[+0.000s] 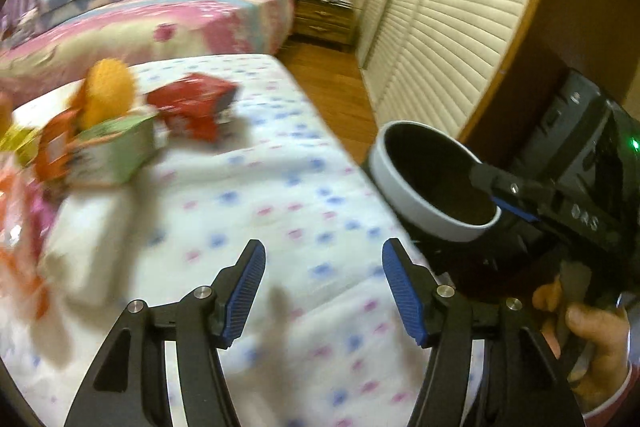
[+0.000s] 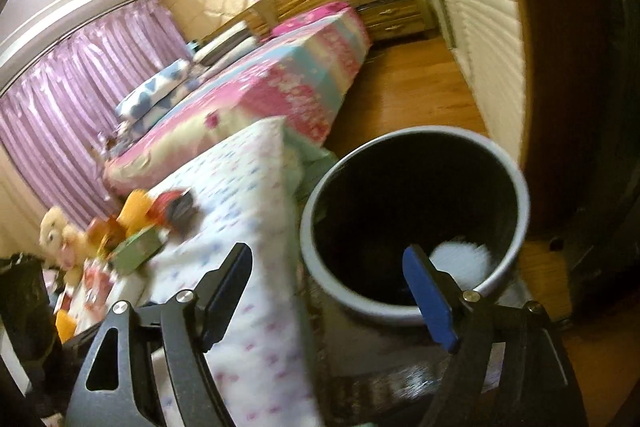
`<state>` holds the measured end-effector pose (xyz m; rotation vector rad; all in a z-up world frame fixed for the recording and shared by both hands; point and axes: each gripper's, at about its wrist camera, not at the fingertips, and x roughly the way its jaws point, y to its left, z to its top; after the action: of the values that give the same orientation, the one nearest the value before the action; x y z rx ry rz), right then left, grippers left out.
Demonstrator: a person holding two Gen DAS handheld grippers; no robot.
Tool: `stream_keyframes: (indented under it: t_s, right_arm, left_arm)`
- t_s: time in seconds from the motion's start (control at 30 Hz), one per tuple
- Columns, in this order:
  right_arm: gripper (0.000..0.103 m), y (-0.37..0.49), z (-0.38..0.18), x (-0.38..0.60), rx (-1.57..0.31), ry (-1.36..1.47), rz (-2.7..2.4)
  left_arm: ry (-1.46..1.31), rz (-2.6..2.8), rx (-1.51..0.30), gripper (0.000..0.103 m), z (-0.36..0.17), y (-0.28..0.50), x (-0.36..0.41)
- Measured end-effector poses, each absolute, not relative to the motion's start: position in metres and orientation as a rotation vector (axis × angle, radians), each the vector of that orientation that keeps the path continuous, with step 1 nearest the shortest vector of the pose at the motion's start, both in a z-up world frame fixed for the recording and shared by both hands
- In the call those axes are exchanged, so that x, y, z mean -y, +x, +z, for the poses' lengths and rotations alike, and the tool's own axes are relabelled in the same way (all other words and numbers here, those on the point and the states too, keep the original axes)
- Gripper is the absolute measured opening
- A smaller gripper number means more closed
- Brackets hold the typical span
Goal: Collect trash
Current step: 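Move both grippers back to the bed toward the orange bag and foam block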
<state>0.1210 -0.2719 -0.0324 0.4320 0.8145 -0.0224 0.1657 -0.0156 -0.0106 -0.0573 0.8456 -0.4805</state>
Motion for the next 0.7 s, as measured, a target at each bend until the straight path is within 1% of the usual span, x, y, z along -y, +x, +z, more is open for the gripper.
stream_keyframes:
  t_s: [0.43,0.7]
  right_arm:
    - [0.08,0.119,-0.043,0.189,-0.872,0.418,0.158]
    - [0.079,0.119,-0.048,0.143,-0.892,0.389,0.245]
  left_arm:
    - [-0.159,-0.283,-0.812,0.06,0.001,0.116,-0.086]
    - [-0.2,-0.172,-0.784,0.06,0.008,0.104,-0.138]
